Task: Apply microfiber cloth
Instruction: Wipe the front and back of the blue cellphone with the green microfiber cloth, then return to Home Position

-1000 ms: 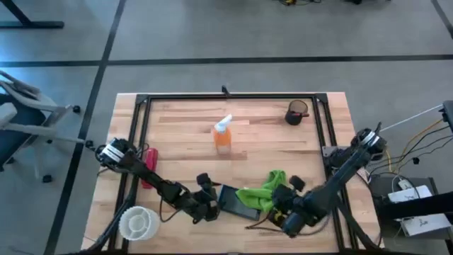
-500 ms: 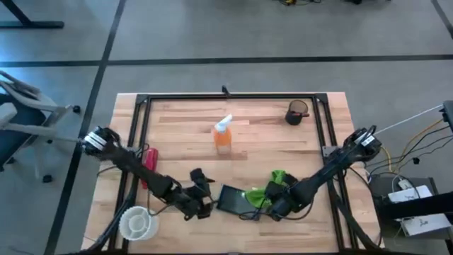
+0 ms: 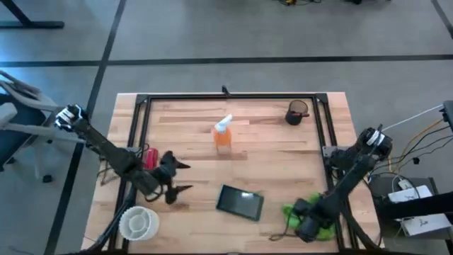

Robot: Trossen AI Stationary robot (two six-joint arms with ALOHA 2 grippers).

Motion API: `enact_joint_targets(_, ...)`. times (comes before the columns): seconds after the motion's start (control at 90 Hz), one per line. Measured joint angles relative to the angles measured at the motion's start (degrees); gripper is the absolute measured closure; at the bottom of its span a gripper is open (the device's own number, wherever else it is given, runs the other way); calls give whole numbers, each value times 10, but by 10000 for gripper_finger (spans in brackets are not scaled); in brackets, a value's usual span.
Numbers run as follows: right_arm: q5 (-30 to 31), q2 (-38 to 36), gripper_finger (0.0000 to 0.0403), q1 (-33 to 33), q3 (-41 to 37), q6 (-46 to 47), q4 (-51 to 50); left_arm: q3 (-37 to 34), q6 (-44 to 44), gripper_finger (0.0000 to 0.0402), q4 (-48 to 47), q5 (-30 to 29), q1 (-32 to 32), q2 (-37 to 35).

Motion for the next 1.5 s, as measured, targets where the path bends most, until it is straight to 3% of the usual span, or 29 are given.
enact_joint_targets(0.111, -3, 0, 351, 37, 9, 57, 7, -27, 43, 54, 15, 2, 0, -51)
enact_joint_targets(0.3, 16, -26, 365, 60, 9, 84, 0, -87, 101, 54, 142, 21, 3, -116)
enact_joint_targets(0.433, 12, -82, 386, 59, -11, 81, -94, -123, 108, 54, 210, 27, 11, -134)
enact_joint_targets(0.611, 164, -183, 400, 36, -70, 37, -104, -153, 109, 54, 299, 32, 32, -127)
enact_joint_targets(0.856, 192, -304, 402, -36, -180, -58, -30, -158, 137, 54, 354, 31, 93, -115)
enact_joint_targets(1.0, 289, -361, 403, -98, -223, -203, 11, -158, 159, 60, 404, 74, 147, -117)
enact_joint_targets(1.189, 381, -443, 403, -181, -269, -393, 73, -158, 191, 136, 447, 124, 214, -132)
enact_joint_targets(1.5, 379, -602, 403, -276, -359, -604, 223, -159, 252, 334, 447, 127, 252, -176)
